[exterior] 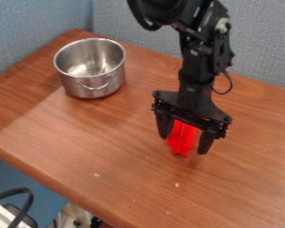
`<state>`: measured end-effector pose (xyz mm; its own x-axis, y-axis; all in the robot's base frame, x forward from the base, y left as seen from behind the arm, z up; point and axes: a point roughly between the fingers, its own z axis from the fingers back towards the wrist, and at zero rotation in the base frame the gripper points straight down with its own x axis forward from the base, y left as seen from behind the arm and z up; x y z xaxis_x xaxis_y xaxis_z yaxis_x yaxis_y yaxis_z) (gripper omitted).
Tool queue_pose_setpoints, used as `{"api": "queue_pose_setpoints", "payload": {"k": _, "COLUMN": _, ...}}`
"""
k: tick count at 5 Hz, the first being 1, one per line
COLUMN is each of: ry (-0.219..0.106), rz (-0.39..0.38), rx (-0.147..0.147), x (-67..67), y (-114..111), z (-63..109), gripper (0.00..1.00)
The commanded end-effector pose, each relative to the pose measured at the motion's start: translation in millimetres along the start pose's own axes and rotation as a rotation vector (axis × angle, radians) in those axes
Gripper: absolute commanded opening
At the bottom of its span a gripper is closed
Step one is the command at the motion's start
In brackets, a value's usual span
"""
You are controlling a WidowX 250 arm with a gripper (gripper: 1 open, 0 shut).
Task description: Put the red object in the metal pot
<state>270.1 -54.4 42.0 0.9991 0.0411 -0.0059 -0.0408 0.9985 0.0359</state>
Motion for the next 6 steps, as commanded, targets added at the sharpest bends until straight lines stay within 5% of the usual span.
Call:
{"api": "queue_pose_setpoints", "payload": {"k": 1, "ry": -0.024, "rz": 0.022, "rx": 0.000, "x": 5.1, "y": 6.9, "z": -1.3, "gripper": 1.00}}
{"api": "queue_pose_setpoints", "payload": {"k": 2, "ry": -0.027, "rz": 0.030, "rx": -0.001, "x": 6.2, "y": 9.3, "z": -4.6, "gripper": 1.00}}
{"api": "queue_pose_setpoints", "payload": {"k": 3, "ry": -0.030, "rz": 0.037, "rx": -0.004, "x": 7.9, "y": 10.6, "z": -7.0, "gripper": 0.00}}
{"api": "queue_pose_setpoints", "payload": {"k": 4, "ry": -0.024, "rz": 0.038, "rx": 0.005, "x": 8.3, "y": 12.7, "z": -7.4, "gripper": 1.00}}
{"api": "queue_pose_setpoints", "payload": {"k": 5, "ry": -0.019, "rz": 0.040, "rx": 0.005, "x": 9.3, "y": 14.5, "z": -7.4, "gripper": 1.00}}
{"api": "queue_pose_setpoints", "payload": {"k": 6, "ry": -0.022, "rz": 0.045, "rx": -0.002, "x": 11.2, "y": 15.7, "z": -9.2, "gripper": 0.00}}
